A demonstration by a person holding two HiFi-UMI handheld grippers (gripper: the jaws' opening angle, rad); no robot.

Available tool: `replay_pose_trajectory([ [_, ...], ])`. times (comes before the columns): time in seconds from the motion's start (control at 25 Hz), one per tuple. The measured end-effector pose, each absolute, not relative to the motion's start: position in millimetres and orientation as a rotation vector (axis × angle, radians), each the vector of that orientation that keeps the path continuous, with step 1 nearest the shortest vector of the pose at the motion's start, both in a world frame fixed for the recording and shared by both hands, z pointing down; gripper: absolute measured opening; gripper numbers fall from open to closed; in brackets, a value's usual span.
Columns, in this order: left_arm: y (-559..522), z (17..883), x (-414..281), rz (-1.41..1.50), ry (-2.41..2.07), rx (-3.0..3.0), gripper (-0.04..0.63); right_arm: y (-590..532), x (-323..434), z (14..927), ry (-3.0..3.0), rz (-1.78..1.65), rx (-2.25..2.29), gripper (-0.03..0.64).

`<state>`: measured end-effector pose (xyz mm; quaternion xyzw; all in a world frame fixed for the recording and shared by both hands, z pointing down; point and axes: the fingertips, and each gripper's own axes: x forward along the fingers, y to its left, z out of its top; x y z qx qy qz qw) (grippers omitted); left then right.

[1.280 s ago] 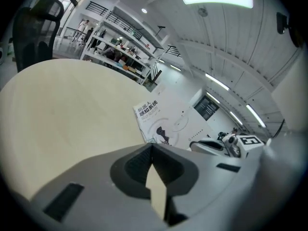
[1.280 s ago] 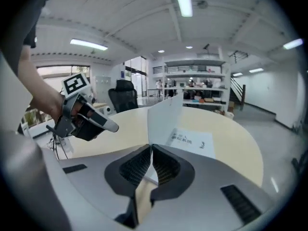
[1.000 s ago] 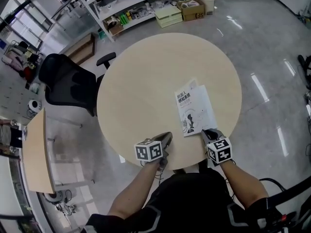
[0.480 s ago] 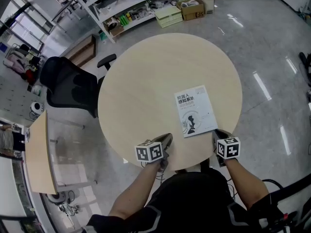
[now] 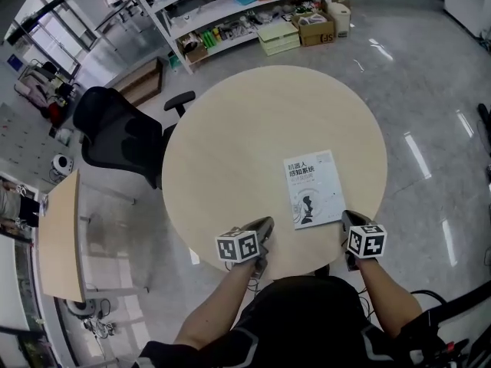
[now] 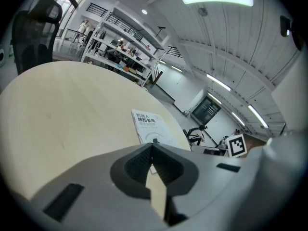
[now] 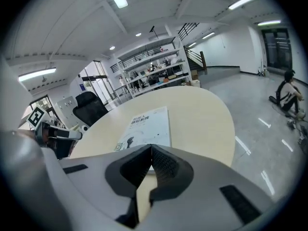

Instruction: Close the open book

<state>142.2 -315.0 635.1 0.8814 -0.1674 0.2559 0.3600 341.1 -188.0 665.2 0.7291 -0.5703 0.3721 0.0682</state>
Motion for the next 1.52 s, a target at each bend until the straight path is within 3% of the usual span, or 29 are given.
replay_pose_trajectory([
  [1.0, -300, 533, 77, 0.330, -0.694, 2.477, -0.014, -277, 293, 553, -2.290, 0.723, 1.802, -0.002],
  [1.28, -251, 493, 51, 0.202, -0.603, 2.633, -0.014, -215, 245, 504, -2.303, 0.624, 1.858, -0.002],
  [1.52, -180, 500, -23, 0.167, -0.574, 2.701, -0.014, -120, 163, 511, -2.192, 0.535, 1.864, -0.002],
])
